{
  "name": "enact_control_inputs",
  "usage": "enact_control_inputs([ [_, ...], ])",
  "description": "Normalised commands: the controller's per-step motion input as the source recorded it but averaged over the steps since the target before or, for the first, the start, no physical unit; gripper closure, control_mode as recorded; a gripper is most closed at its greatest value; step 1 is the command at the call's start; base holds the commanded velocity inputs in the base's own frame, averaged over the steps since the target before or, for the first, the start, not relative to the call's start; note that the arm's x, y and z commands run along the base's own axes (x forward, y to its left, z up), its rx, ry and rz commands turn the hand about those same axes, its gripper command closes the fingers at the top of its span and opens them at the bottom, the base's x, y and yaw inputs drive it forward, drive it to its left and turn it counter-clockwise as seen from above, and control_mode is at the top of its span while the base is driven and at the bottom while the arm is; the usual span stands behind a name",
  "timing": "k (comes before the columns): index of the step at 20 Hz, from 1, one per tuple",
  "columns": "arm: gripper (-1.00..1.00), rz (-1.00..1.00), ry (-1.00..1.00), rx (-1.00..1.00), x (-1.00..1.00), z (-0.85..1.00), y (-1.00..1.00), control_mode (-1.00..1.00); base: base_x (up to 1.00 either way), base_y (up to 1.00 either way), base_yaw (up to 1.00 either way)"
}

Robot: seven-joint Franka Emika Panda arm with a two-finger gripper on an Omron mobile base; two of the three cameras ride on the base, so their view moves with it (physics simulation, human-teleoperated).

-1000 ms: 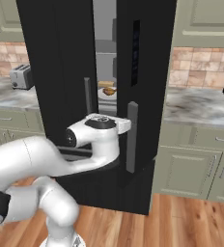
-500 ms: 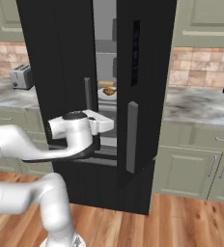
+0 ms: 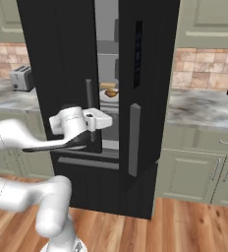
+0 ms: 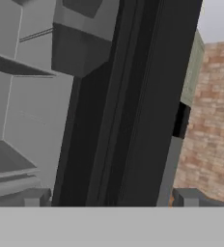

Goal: Retrieve the chicken drumstick from the fridge and place it on the saucepan with marinade on the stove.

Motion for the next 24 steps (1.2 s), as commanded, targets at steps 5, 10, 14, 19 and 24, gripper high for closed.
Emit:
enact_control_inputs([
  [5,-1.00,-0.21,-0.09,0.00,0.28,0.02,0.00,-1.00,0.00,0.00,0.00],
  [10,-1.00,-0.17,-0.05,0.00,0.25,0.01,-0.01,-1.00,0.00,0.00,0.00],
  [14,-1.00,-0.06,0.00,0.00,0.13,0.15,-0.21,-1.00,0.00,0.00,0.00],
  [19,-1.00,0.00,0.00,0.02,0.00,0.20,-0.44,-1.00,0.00,0.00,0.00],
  [24,-1.00,0.00,0.00,0.01,-0.11,0.06,-0.57,-1.00,0.00,0.00,0.00],
])
